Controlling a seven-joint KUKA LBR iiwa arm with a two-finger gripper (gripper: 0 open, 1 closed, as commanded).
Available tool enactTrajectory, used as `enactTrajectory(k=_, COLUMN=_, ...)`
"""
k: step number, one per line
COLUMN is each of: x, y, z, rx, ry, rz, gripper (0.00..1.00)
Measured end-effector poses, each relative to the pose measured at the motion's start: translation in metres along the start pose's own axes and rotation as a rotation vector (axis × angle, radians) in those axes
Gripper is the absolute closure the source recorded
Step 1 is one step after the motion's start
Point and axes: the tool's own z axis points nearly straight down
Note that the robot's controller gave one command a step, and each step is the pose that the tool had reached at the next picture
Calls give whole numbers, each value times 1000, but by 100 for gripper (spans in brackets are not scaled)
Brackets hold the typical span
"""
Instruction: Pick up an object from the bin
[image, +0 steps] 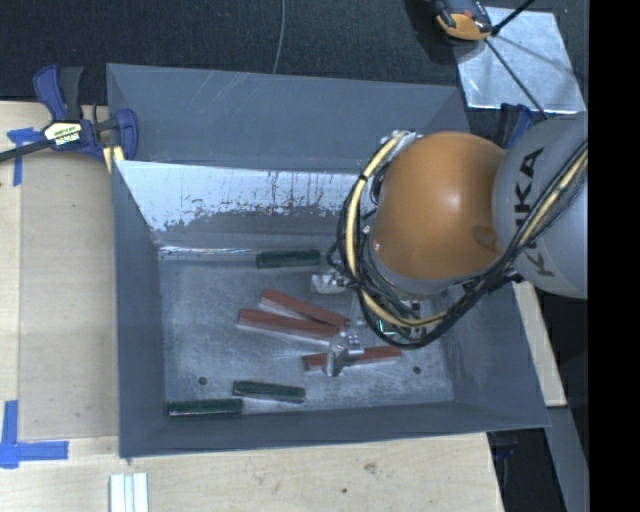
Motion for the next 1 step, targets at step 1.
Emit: enactTrajectory(k=1, x=-7, y=2, z=48, rx=-1, ry=-7, rz=41, gripper=0)
